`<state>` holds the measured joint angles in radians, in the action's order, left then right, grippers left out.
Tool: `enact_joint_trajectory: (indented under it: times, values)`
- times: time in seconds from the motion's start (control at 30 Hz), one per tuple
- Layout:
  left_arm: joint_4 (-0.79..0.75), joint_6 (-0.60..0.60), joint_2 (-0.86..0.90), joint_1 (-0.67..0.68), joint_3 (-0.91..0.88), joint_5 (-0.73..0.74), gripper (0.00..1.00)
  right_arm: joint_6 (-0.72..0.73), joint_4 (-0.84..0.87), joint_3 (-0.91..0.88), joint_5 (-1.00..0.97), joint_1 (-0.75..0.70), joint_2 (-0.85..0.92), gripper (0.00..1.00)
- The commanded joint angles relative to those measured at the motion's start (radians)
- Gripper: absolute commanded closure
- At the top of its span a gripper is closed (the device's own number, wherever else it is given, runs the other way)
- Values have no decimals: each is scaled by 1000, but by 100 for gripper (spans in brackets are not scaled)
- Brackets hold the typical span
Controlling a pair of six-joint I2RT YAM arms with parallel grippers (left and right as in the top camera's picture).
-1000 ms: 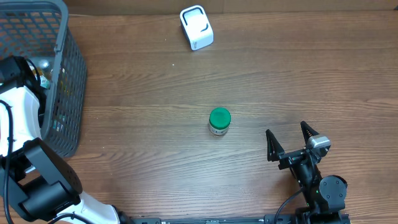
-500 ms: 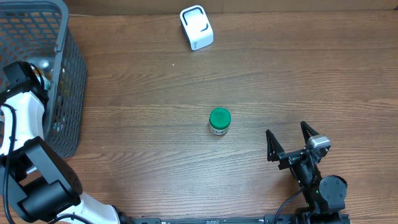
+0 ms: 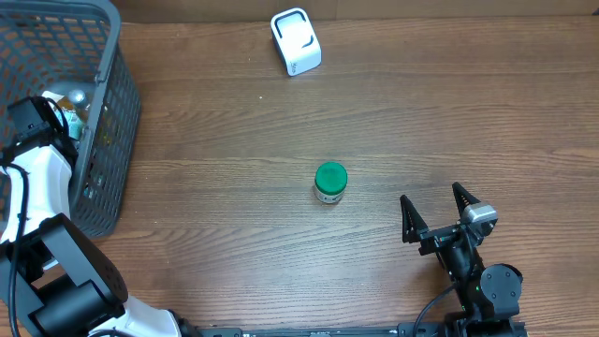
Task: Scan the item barcode
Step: 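Grasp the blue tissue pack with the left gripper and lift it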
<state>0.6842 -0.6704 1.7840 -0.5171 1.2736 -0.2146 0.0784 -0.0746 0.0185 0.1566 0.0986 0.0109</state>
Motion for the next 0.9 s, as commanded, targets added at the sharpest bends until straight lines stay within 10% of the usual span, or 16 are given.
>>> enact_joint_trajectory:
  times: [0.0, 0.87]
  values:
    - [30, 70, 48, -3, -18, 4, 55, -1, 5, -11, -5, -5, -8, 0]
    - [262, 168, 174, -47, 214, 168, 29, -1, 5, -11, -6, -5, -8, 0]
